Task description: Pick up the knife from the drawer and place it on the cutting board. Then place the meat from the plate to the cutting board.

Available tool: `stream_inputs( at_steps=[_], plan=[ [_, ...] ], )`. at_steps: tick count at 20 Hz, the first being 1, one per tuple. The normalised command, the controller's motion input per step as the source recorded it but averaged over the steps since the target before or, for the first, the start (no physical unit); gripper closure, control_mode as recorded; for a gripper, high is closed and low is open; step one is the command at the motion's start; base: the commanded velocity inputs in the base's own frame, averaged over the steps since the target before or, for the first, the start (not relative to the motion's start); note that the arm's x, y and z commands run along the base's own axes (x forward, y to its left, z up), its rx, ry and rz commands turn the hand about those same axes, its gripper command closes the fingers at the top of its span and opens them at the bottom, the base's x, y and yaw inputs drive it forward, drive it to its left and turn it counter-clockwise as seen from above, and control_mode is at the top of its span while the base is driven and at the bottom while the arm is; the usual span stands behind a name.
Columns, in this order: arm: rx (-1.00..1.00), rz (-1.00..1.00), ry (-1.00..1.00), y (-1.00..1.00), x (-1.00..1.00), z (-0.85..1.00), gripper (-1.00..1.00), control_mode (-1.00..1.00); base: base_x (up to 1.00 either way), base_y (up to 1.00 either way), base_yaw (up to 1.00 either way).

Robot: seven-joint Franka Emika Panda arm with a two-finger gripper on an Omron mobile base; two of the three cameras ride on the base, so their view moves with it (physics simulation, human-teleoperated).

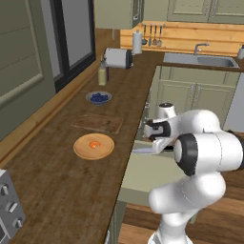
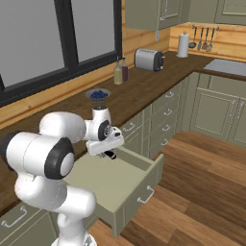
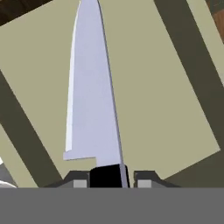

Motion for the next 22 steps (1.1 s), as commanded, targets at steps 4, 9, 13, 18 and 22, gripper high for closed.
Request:
stream_inputs(
  at_steps=[4,9,13,18,22],
  plan=[
    [0.03,0.17,-0.06,-0.39,-0.12,0.81,1.00,-1.00,0.00,0.00,0.00],
    [0.00,0.17,0.06,-0.55,-0.41,0.10,1.00,-1.00,0.00,0.00,0.00],
    [0.00,0.12,-0.03,-0.19,-0.37,0.66,1.00,-1.00,0.00,0.00,0.00],
    [0.01,0.05,-0.16,0.00,-0.21,0.94,1.00,-1.00,0.00,0.00,0.00],
    [0.09,0.00,-0.10,0.03,-0.01,0.75,1.00,-1.00,0.00,0.00,0.00]
  ],
)
